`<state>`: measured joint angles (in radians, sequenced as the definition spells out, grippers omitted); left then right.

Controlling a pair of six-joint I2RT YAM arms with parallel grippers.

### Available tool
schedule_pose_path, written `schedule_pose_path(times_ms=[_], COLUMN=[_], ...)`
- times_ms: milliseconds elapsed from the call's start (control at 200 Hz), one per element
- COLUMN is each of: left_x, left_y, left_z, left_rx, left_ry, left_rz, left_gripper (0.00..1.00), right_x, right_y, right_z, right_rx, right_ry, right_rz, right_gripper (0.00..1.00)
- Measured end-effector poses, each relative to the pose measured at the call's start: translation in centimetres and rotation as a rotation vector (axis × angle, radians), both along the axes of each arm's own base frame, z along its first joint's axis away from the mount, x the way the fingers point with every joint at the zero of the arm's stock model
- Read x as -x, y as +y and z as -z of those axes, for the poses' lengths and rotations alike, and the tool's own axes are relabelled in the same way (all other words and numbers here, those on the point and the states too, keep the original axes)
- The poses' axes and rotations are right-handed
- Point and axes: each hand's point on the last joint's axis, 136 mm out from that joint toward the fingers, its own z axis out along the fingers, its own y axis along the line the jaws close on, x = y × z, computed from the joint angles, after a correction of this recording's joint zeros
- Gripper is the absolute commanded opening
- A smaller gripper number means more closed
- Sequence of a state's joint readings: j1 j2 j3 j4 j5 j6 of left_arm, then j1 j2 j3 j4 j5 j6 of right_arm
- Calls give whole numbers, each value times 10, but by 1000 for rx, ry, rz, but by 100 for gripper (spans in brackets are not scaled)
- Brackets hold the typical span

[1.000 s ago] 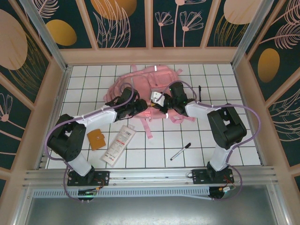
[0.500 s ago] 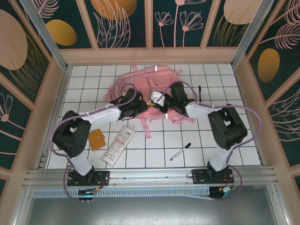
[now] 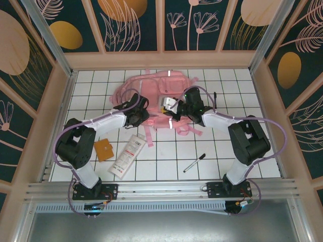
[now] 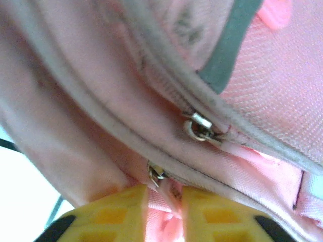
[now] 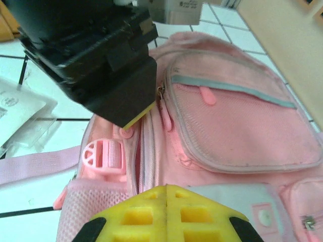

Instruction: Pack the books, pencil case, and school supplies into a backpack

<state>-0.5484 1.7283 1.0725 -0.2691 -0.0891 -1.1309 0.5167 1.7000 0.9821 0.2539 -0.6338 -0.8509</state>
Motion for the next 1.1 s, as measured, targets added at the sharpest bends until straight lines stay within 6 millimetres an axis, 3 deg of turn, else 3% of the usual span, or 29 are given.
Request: schedule_pose_path(times_ms=[90, 210, 275, 300, 395, 470, 566, 636, 766, 886, 931, 1101], left_x=[-2, -4, -5, -5, -8, -10, -8, -6, 1, 6, 4, 4], left_y=[9, 12, 13, 13, 17, 20, 23, 25, 35, 45, 46, 42], left_z=[3, 0, -3, -5, -11, -17, -23, -22, -19, -26, -31, -40], left_rx=[-11, -25, -37, -41, -53, -58, -60, -60, -46, -36, -29, -5], left_ry=[6, -8, -23, -29, -49, -67, -86, -85, -78, -93, -107, -129], left_rz=[-15, 0, 13, 19, 39, 50, 61, 68, 63, 66, 69, 108], left_gripper=[0, 0, 0, 0, 0, 0, 0, 21, 33, 35, 35, 35], right_x=[0, 2, 2, 2, 2, 5, 9, 12, 9, -9, -14, -18], right_y=[0, -1, 0, 0, 3, 11, 30, 46, 66, 68, 67, 62], right_z=[-3, 0, 1, 1, 0, 3, 17, 34, 60, 75, 78, 85], right_rx=[-4, 0, -2, -2, -8, -20, -2, 27, 73, 123, 139, 191], right_ry=[-9, -6, 4, 2, 10, 39, 75, 102, 139, 141, 138, 125], right_rz=[-3, -5, -1, -3, 9, 13, 2, -13, 1, 62, 83, 106], right_gripper=[0, 0, 30, 38, 51, 56, 57, 56, 53, 51, 46, 38])
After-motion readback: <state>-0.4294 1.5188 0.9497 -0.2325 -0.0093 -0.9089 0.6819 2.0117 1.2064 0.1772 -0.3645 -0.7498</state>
